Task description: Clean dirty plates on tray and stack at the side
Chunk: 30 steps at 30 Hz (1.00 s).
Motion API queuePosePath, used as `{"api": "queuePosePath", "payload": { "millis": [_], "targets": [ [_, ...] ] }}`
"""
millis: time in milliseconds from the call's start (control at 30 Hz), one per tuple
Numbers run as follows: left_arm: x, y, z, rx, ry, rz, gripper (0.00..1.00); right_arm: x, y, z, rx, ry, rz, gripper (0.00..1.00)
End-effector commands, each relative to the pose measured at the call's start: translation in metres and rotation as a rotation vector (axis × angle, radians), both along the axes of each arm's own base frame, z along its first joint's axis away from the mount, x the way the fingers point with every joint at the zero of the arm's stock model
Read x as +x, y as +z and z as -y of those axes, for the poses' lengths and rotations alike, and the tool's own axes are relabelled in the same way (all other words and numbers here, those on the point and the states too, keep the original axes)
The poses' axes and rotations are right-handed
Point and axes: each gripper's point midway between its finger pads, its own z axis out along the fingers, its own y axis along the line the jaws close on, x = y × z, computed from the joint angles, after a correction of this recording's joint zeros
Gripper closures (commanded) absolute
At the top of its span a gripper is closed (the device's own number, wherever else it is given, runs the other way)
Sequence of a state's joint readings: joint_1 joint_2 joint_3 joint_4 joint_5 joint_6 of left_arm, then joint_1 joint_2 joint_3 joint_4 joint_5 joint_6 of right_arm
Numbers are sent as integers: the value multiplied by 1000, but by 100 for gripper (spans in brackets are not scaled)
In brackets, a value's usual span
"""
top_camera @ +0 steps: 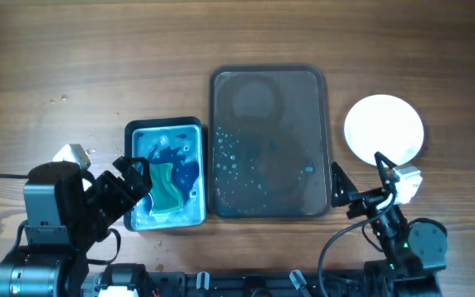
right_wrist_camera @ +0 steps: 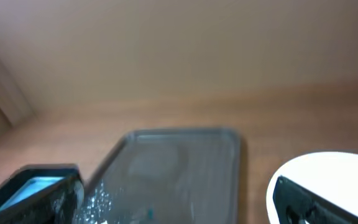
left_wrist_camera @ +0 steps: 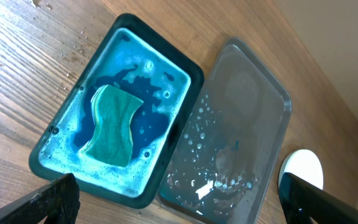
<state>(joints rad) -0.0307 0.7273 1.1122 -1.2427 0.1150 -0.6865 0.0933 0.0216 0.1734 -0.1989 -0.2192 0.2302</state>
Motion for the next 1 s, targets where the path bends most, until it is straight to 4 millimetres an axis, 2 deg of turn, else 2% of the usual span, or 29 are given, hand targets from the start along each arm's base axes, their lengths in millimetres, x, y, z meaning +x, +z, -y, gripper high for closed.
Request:
{"api": "queuePosePath", "payload": {
  "millis": [0,67,100,867,967],
  "targets": [
    [1,4,2,-8,-8,13,0,9,-11,1,22,-15,67,0],
    [1,4,2,-8,-8,13,0,13,-27,3,17,-25,51,0],
    [1,4,2,-8,-8,13,0,13,-21,4,19,-30,76,0],
    [0,3,2,-8,-8,12,0,14,-26,4,17,-36,58,0],
    [-8,5,-8,19,30,41,0,14,-26,4,17,-36,58,0]
  ]
}}
